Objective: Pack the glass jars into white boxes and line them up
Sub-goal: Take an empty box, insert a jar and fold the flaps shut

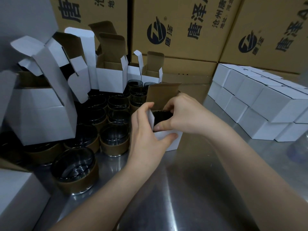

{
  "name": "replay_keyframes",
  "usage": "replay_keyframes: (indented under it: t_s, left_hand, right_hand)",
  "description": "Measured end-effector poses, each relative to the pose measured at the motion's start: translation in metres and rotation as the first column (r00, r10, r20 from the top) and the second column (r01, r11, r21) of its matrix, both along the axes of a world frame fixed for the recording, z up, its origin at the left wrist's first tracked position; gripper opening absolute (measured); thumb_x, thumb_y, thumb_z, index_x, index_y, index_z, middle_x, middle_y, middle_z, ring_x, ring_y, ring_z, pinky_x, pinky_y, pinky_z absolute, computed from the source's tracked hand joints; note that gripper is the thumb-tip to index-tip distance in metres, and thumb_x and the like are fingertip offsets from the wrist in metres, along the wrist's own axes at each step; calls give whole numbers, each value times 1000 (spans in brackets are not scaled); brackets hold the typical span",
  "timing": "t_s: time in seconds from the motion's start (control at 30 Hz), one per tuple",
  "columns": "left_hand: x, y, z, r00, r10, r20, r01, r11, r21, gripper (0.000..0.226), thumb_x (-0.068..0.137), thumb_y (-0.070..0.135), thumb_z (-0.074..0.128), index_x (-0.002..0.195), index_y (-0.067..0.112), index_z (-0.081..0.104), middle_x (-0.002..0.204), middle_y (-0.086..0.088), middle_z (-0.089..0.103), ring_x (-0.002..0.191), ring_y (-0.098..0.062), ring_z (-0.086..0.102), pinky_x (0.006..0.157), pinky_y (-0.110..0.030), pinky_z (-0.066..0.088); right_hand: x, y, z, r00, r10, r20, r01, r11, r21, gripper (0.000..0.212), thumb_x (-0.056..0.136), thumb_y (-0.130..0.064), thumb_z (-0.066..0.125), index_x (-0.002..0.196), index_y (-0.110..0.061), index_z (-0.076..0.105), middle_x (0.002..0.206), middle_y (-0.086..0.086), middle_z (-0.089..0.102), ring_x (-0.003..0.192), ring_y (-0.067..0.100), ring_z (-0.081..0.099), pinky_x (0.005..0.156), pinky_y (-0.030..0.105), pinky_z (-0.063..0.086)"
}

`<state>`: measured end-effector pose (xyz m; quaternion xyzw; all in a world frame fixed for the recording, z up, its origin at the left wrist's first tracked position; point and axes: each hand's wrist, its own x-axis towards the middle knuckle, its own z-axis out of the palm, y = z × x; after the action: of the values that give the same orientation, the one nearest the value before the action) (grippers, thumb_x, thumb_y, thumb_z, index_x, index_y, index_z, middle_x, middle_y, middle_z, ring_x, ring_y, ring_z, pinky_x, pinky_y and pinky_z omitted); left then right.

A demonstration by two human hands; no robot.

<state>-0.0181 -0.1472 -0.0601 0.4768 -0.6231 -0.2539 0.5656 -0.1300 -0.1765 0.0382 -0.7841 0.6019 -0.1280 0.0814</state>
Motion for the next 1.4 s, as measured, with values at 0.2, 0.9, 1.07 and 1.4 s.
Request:
replay_keyframes:
  t_s: [0.2,0.9,1.07,1.4]
  left_hand:
    - [1,-2,-2,1000,1,6,-1,1000,-6,92,68,24,88,135,45,29,139,14,34,123,8,32,86,6,30]
    - [3,2,5,999,-6,36,5,1000,24,85,72,24,85,137,40,34,135,19,28,118,11,29,84,5,27]
    - [3,5,8,999,-12,45,11,1000,19,79,74,22,84,137,35,38,136,15,29,119,11,30,93,8,21]
    - [2,9,13,996,-87,-7,87,992,92,46,82,31,75,123,36,56,142,14,26,132,4,30,109,-12,23]
  right_hand:
    - [4,-2,6,998,-24,-55,28,996,82,46,63,-52,85,68,-20,52,79,-2,41,71,12,43,49,26,28]
    - [7,-2,16,998,-21,-57,29,987,158,56,68,-46,84,107,-9,68,96,4,61,85,17,59,63,30,50]
    - [-21,4,14,832,41,554,-79,996,44,23,82,-9,74,89,-30,70,87,-7,67,77,5,62,69,17,51]
    - [-51,-16,-27,347,-121,930,-177,965,192,39,86,13,57,114,-13,63,113,15,68,93,15,70,74,23,54]
